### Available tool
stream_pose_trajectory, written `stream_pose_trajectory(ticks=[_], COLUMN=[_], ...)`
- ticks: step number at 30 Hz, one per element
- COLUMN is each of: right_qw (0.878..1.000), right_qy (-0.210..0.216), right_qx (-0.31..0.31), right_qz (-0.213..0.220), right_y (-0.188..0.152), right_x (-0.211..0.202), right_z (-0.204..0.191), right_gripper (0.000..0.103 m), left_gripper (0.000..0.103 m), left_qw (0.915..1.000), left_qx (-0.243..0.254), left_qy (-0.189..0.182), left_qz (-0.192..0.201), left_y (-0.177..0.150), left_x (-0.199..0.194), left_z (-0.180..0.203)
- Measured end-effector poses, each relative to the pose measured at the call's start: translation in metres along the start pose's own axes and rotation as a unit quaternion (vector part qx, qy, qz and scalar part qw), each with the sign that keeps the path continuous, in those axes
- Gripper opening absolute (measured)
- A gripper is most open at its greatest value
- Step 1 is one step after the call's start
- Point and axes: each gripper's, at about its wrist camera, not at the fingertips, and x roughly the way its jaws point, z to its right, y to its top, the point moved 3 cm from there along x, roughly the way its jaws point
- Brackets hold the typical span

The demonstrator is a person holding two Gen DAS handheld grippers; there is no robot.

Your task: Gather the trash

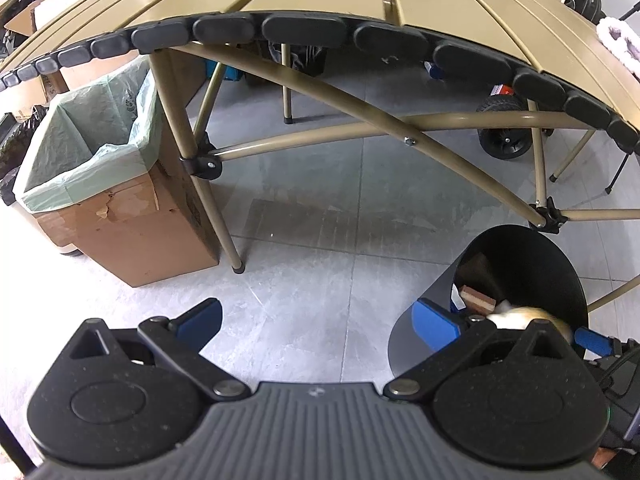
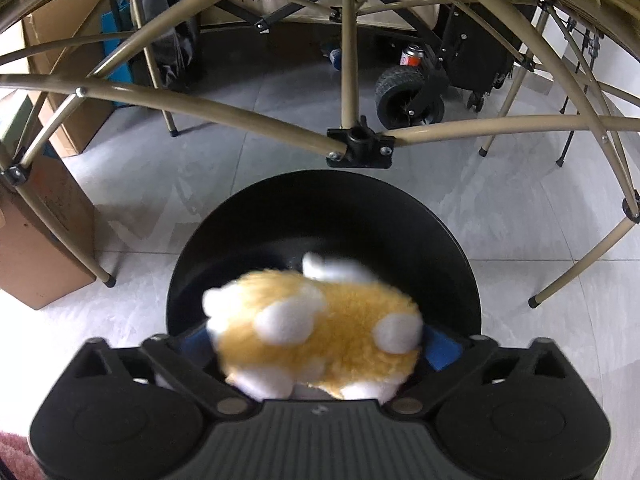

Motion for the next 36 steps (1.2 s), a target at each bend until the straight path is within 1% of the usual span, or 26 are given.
stream_pose_trajectory(ticks=[3,17,24,29,32,36], right_qw=[1.0,1.0,1.0,1.0,0.999,0.998], right_qy=[0.004,0.009,0.013,0.021,0.025,0.031], right_qx=[0.008,0.0,-0.001,-0.004,-0.007,-0.004], right_qz=[-0.001,-0.004,-0.001,0.011,0.023,0.046], right_y=[0.0,0.002,0.001,0.001,0.0,-0.004], right_x=[0.0,-0.001,-0.008,-0.024,-0.04,-0.067], right_z=[0.002,-0.002,0.0,0.003,0.007,0.02], right_gripper=[0.103,0.103,0.103,0.103,0.103,0.103], left_gripper=[0.103,0.103,0.103,0.103,0.103,0.103], left_qw=[1.0,1.0,0.9999,0.9998,0.9994,0.9975], left_qx=[0.003,0.005,0.009,0.012,0.017,0.031], left_qy=[0.0,-0.003,-0.007,-0.016,-0.029,-0.052], left_qz=[-0.001,-0.001,0.002,0.006,0.013,0.036], left_y=[0.0,-0.001,-0.002,-0.002,-0.002,-0.003], left_x=[0.001,0.0,-0.003,-0.007,-0.013,-0.029], left_z=[0.002,0.006,0.01,0.015,0.021,0.032])
